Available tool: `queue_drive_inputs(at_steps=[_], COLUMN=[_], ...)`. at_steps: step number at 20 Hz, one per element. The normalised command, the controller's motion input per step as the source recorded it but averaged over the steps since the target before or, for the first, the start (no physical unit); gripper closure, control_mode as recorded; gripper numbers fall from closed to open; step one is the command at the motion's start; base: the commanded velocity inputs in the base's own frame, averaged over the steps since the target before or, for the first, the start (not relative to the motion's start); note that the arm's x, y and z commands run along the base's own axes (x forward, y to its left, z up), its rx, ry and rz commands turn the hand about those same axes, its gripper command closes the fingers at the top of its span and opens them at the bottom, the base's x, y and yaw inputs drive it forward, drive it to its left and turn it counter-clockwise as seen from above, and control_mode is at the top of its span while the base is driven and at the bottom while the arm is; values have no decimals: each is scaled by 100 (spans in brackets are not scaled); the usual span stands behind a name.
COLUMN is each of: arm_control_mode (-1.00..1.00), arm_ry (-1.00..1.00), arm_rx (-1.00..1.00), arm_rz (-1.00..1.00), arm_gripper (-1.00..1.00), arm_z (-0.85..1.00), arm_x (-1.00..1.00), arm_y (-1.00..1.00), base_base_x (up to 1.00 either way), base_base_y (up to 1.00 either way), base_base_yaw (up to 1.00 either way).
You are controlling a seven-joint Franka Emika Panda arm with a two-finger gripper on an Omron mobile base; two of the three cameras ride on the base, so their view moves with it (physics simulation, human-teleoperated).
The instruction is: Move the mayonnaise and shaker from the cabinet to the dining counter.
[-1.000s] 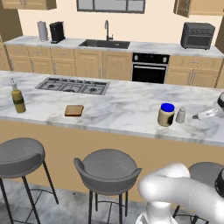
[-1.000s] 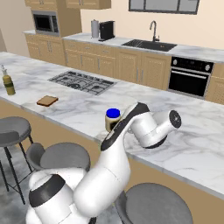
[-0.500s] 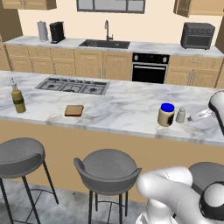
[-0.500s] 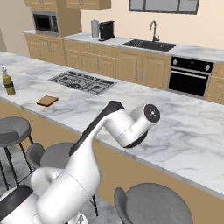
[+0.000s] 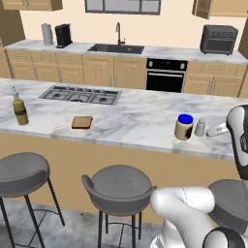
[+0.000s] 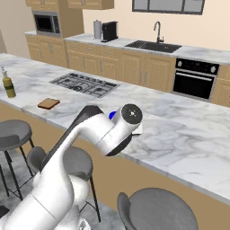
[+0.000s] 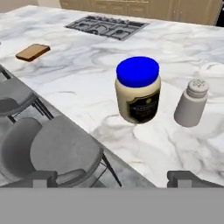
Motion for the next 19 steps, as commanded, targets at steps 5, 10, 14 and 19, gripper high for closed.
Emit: queue_drive_inputs(at_steps=[5,10,14,19], arm_control_mode=[-100,-100,-100,-100], arm_ry=[3,5,1,-2], arm_rx=[-11,-5,0,-1], arm_rz=[-6,-7,-20,-22], arm_gripper=[-100,-100,-100,-100], arm_z=[22,25,35,32], arm_x=[-42,-39,-33,-30], arm_y=[33,27,29,32], base_base_x=[0,0,0,0], base_base_y=[0,0,0,0], base_base_yaw=[0,0,0,0])
